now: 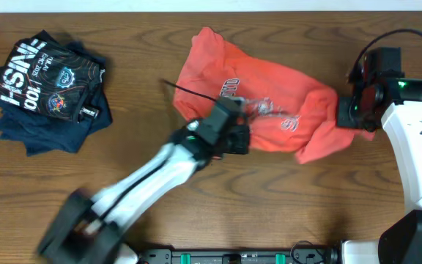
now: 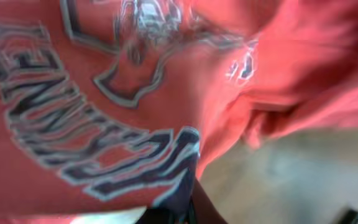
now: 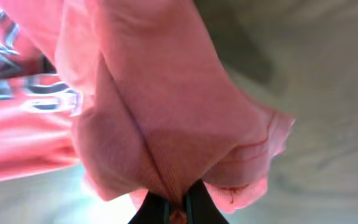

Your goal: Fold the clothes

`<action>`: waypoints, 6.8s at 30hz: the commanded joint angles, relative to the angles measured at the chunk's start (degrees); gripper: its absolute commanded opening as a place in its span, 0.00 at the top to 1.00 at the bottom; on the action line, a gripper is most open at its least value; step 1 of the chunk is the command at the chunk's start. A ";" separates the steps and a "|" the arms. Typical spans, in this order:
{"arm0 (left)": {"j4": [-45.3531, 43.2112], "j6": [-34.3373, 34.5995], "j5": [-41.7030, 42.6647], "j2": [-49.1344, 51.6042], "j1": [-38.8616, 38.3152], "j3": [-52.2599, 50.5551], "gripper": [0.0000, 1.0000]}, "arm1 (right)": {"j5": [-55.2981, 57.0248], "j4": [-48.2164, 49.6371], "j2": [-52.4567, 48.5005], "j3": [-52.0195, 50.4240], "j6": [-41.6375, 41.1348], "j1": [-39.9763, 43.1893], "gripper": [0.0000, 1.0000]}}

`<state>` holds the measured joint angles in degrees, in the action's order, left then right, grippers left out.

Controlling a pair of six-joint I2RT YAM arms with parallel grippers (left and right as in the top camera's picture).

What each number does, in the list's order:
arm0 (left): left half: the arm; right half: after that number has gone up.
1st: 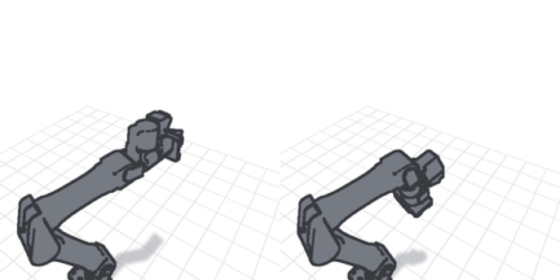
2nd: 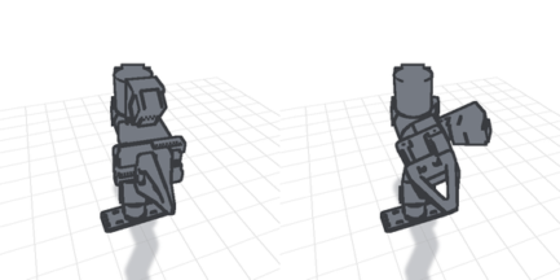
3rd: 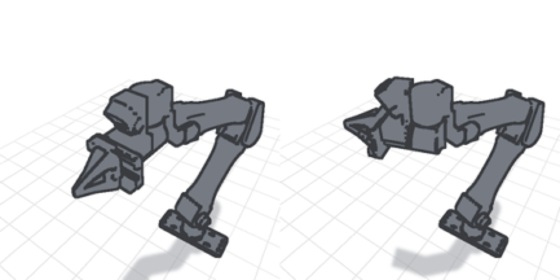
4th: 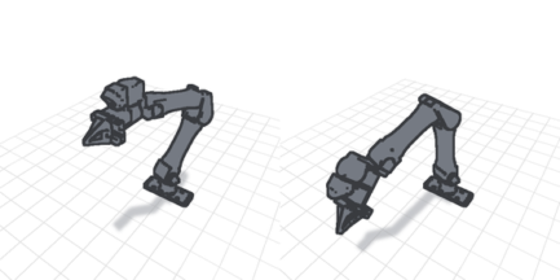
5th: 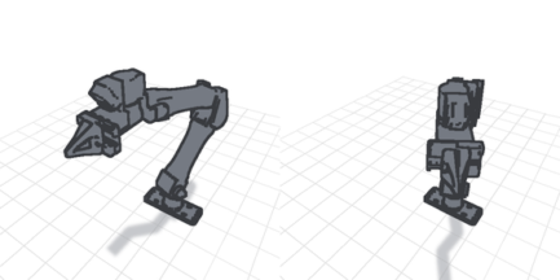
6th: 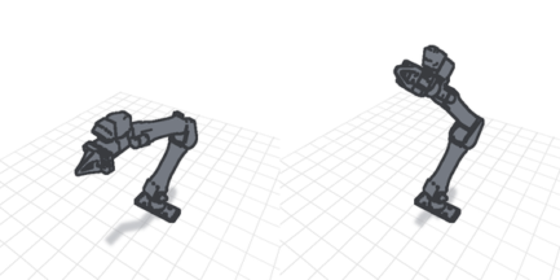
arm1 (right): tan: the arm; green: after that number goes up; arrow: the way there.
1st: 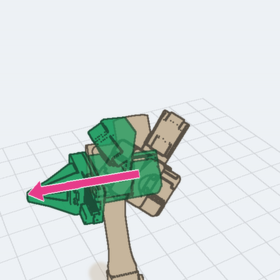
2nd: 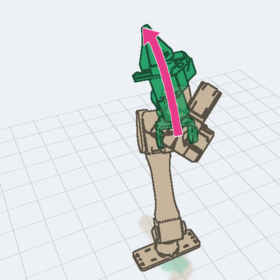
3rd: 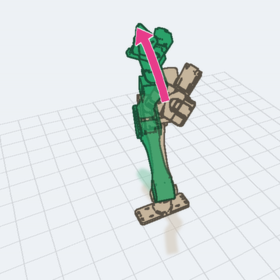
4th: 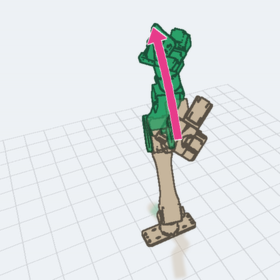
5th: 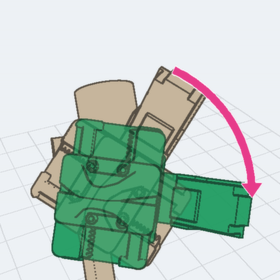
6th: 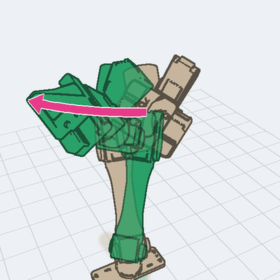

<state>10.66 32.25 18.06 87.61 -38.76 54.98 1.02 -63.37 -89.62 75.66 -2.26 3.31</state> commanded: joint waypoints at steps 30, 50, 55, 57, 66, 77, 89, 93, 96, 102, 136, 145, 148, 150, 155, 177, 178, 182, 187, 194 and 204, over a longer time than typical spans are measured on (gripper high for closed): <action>12.35 -9.31 -13.16 -1.55 14.60 1.51 0.47 | -5.79 3.93 -2.67 0.26 -1.29 1.86 0.48; 10.73 -9.33 -13.99 10.64 14.58 0.72 0.48 | -5.79 3.93 -2.67 0.24 -1.36 -0.72 0.49; 9.90 -9.33 -12.57 13.33 14.58 0.72 0.61 | -5.77 3.80 -2.67 0.24 -1.33 -0.72 0.49; 9.90 -9.33 -10.88 13.55 14.58 0.72 0.86 | -5.77 3.96 -2.67 0.24 -1.33 -0.72 0.49; 13.88 -14.25 -9.73 2.71 14.73 1.62 0.94 | -5.03 4.24 -2.67 0.24 -1.29 -0.72 0.49; 23.06 -14.23 -9.73 -13.94 15.02 1.62 0.94 | -11.17 5.90 -3.93 -1.07 3.21 -7.23 0.51; 24.33 -14.23 -15.98 -21.86 15.30 1.62 0.94 | -11.15 17.09 -17.75 -3.56 -2.21 -17.81 0.55; 24.90 -14.23 -15.98 -21.03 15.30 1.60 0.94 | -11.06 18.62 -21.14 -3.56 -3.50 -19.56 0.87; 25.35 -14.23 -16.00 -20.37 15.30 1.60 0.94 | -9.38 16.63 -21.20 -3.52 -4.37 -19.78 0.99; 25.57 -14.23 -16.02 -19.30 15.30 1.60 0.94 | 1.27 10.10 -14.34 -3.23 -9.40 -17.03 0.99; 25.33 -14.23 -19.02 -19.10 15.30 1.51 0.94 | -7.21 -0.94 -0.83 -18.40 -12.68 -3.39 0.70; 25.33 -14.23 -19.02 -19.10 15.30 1.51 0.94 | -7.08 7.67 -0.81 -32.20 -28.33 -3.37 0.42; 25.33 -14.23 -18.99 -19.10 15.28 1.51 0.94 | -7.06 12.17 -0.81 -35.45 -29.88 -3.39 0.01; 25.33 -14.23 -18.99 -19.10 15.30 1.51 0.94 | -7.08 15.76 -0.81 -37.24 -30.56 -3.37 0.01; 25.35 -14.23 -18.99 -19.10 15.28 1.51 0.94 | -7.04 22.53 -0.81 -40.26 -31.21 -3.39 0.11; 24.48 -18.03 -18.58 -22.03 15.28 2.78 0.94 | -7.28 4.59 -0.57 -12.70 -20.33 0.42 0.99; 24.50 -19.12 -18.58 -23.04 15.28 3.26 0.94 | -7.28 2.93 -0.46 -9.68 -19.87 0.44 0.99; 24.44 -22.03 -18.82 -27.61 15.30 5.51 0.94 | -7.23 -2.73 0.98 1.99 -18.64 0.87 0.99; 24.46 -26.80 -24.22 -33.31 15.30 9.44 0.94 | -5.25 -8.98 4.85 15.39 -17.73 2.62 0.99; 24.48 -27.74 -27.36 -39.93 15.28 15.87 0.94 | 0.20 -12.74 12.72 24.96 -17.14 4.02 0.99; 30.12 -27.50 -18.43 -38.56 15.28 16.50 0.94 | 4.66 -13.62 15.43 25.49 -17.16 4.02 0.99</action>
<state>39.55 5.69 -4.71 46.17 -23.77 70.91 1.96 -76.95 -72.14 100.88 -20.29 6.52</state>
